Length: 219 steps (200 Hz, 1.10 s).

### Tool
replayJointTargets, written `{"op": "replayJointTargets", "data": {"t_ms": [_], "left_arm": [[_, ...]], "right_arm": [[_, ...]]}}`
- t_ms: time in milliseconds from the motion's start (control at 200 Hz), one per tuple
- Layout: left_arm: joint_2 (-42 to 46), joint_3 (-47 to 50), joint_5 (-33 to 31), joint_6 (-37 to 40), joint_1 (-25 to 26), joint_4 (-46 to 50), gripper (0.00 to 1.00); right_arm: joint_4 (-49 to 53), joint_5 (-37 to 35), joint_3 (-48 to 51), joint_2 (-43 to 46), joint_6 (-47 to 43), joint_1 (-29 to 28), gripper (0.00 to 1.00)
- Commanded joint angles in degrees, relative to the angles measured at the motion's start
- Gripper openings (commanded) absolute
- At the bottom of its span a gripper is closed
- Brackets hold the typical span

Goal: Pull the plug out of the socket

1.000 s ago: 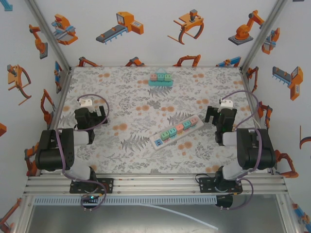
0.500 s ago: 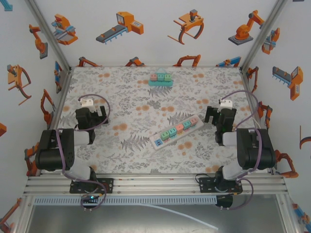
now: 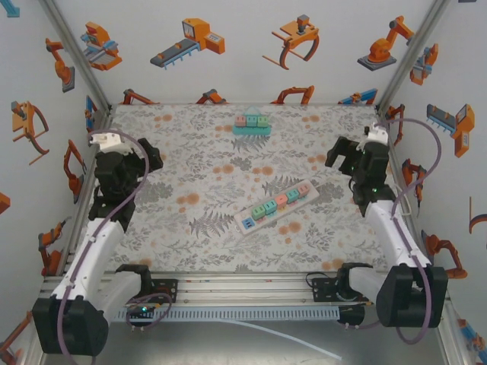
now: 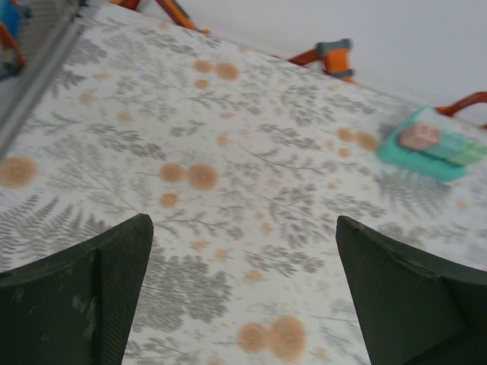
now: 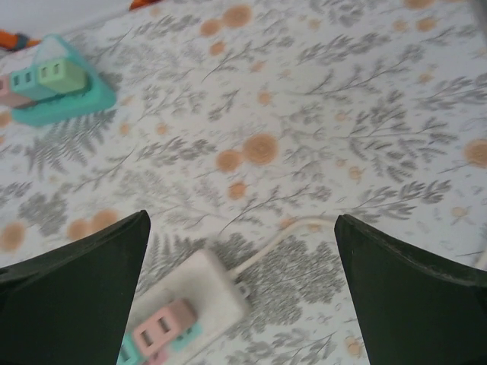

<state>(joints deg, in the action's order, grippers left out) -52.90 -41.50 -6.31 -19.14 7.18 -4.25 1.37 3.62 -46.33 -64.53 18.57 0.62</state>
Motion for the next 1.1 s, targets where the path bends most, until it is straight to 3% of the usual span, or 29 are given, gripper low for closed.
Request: {"op": "replayJointTargets", "data": {"t_ms": [0, 130, 260, 310, 416, 486, 606, 756, 971, 1091], "left_arm": [[-1.5, -4.4, 10.4, -13.2, 3.1, 17.8, 0.97], [-4.6, -6.0, 13.3, -17.6, 15.4, 18.8, 0.99], [-11.5, -6.3, 18.0, -18.3, 27.9, 15.1, 0.92], [-14.4, -6.2, 19.3, -18.3, 31.8, 14.2, 0.87], [-18.4, -4.7, 15.6, -20.0, 37.5, 12.8, 0.71], [-20.8, -3.7, 14.7, -22.1, 38.5, 11.8, 0.64], [-25.7, -3.0, 15.6, -24.5, 38.5, 10.3, 0.55], [-32.6, -4.6, 19.7, -25.1, 38.6, 8.6, 0.55], [-33.6, -4.4, 11.6, -26.9, 38.4, 13.2, 0.53], [-34.3, -4.2, 11.8, -26.6, 37.4, 14.8, 0.55]], "right_arm": [[27.4, 11.3, -9.1, -6.5, 4.5, -0.2, 0.96], [39.2, 14.4, -19.5, -16.2, 4.4, -0.1, 0.94], [39.6, 12.9, -23.2, -24.0, 7.1, -0.2, 0.89], [38.7, 12.1, -23.8, -26.8, 7.7, -0.2, 0.75], [37.6, 11.6, -25.0, -32.6, 8.0, -0.1, 0.48], [37.0, 13.1, -25.2, -35.5, 8.1, -0.2, 0.41], [34.3, 14.0, -23.0, -37.2, 8.7, -0.2, 0.4], [32.6, 14.3, -19.9, -36.6, 8.8, -0.1, 0.4], [26.1, 14.7, -9.3, -30.6, 16.3, -1.5, 0.36], [19.8, 14.9, -2.4, -26.4, 22.9, -3.4, 0.32]]}}
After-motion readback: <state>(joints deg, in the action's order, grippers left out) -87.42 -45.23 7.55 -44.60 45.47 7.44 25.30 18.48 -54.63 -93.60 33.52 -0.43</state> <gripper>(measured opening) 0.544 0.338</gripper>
